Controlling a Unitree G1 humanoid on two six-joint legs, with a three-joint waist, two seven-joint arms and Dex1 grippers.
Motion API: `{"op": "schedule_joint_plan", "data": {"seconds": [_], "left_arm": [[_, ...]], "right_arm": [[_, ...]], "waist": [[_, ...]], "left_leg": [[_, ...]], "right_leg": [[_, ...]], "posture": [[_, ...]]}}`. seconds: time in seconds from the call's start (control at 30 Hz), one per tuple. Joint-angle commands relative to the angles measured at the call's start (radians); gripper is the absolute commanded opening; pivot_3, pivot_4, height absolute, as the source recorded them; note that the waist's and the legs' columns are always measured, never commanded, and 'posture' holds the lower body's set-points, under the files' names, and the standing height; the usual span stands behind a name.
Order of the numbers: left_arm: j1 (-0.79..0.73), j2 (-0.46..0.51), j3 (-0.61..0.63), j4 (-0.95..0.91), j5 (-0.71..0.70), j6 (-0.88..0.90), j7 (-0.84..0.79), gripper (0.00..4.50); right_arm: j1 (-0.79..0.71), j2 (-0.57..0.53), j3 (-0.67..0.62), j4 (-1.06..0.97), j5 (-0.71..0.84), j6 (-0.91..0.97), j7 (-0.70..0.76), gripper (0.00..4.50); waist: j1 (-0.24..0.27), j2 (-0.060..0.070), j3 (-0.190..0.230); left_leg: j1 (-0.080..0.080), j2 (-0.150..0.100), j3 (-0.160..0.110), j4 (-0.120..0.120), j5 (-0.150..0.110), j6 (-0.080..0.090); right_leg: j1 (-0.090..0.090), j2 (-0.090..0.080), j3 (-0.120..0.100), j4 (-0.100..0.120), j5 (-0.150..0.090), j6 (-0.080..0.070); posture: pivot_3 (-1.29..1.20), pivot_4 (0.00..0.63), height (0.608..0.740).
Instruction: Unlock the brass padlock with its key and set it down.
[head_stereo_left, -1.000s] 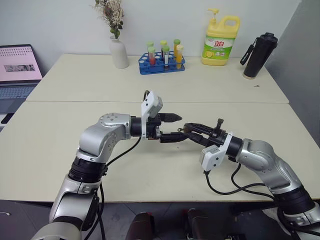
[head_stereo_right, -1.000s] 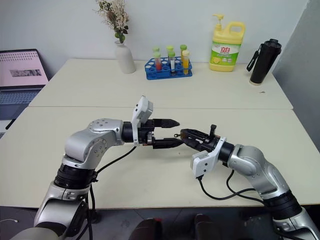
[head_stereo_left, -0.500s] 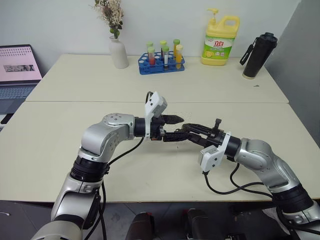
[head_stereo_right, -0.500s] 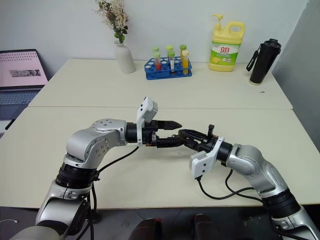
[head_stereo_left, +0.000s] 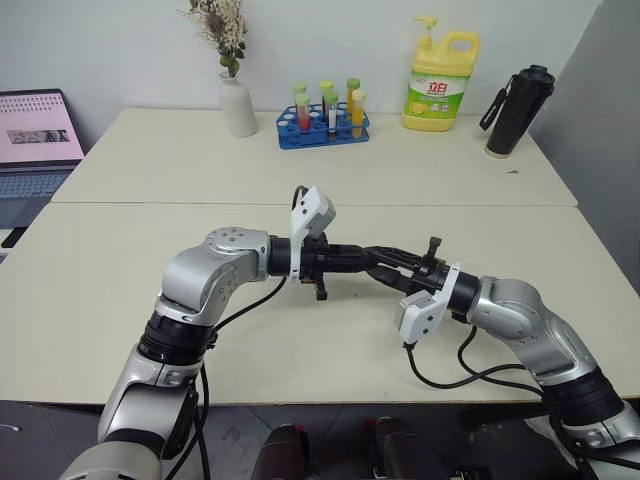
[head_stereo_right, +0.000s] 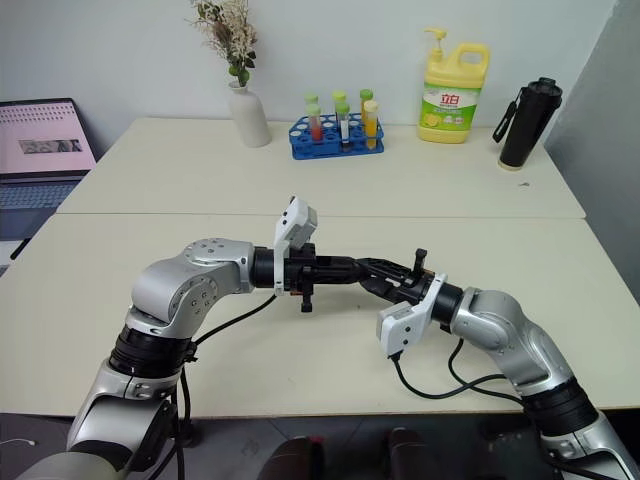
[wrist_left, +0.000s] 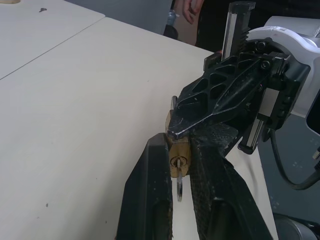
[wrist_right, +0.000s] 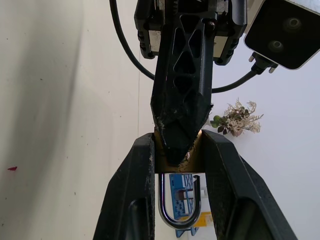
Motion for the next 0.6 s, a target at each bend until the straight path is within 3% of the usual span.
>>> {"op": "schedule_joint_plan", "data": {"seconds": [0.03, 0.07, 0.3, 0.5, 0.6], "left_arm": [[-0.006, -0.001, -0.002, -0.029, -0.012, -0.006, -0.005, 0.16], [-0.007, 0.0, -0.002, -0.028, -0.012, -0.007, -0.005, 0.16], [-0.009, -0.001, 0.008, -0.015, 0.001, -0.057, -0.012, 0.16], [-0.015, 0.021, 0.0, 0.0, 0.012, -0.098, -0.052, 0.16], [-0.026, 0.023, -0.003, 0.019, 0.024, -0.12, -0.067, 0.16]], "right_arm": [[-0.023, 0.002, -0.019, -0.033, 0.059, 0.007, 0.015, 0.93], [-0.023, -0.001, -0.028, -0.028, 0.066, 0.014, 0.017, 0.93], [-0.005, -0.048, -0.09, -0.016, 0.106, 0.113, 0.059, 3.47], [0.079, -0.125, -0.147, -0.06, 0.376, 0.208, 0.216, 3.51], [0.148, -0.151, -0.179, -0.18, 0.61, 0.378, 0.318, 2.94]], "waist": [[0.0, 0.0, 0.0], [0.0, 0.0, 0.0], [0.0, 0.0, 0.0], [0.0, 0.0, 0.0], [0.001, 0.0, 0.0]], "left_leg": [[0.0, 0.0, 0.0, 0.0, 0.0, 0.0], [0.0, 0.0, 0.0, 0.0, 0.0, 0.0], [0.0, 0.0, 0.0, 0.0, 0.0, 0.0], [0.0, 0.0, 0.0, 0.0, 0.0, 0.0], [0.0, 0.0, 0.0, 0.0, 0.0, 0.0]], "right_leg": [[0.0, 0.0, 0.0, 0.0, 0.0, 0.0], [0.0, 0.0, 0.0, 0.0, 0.0, 0.0], [0.0, 0.0, 0.0, 0.0, 0.0, 0.0], [0.0, 0.0, 0.0, 0.0, 0.0, 0.0], [0.0, 0.0, 0.0, 0.0, 0.0, 0.0]], "posture": [[0.0, 0.15, 0.74], [0.0, 0.15, 0.74], [0.0, 0.15, 0.74], [0.0, 0.15, 0.74], [0.0, 0.15, 0.74]]}}
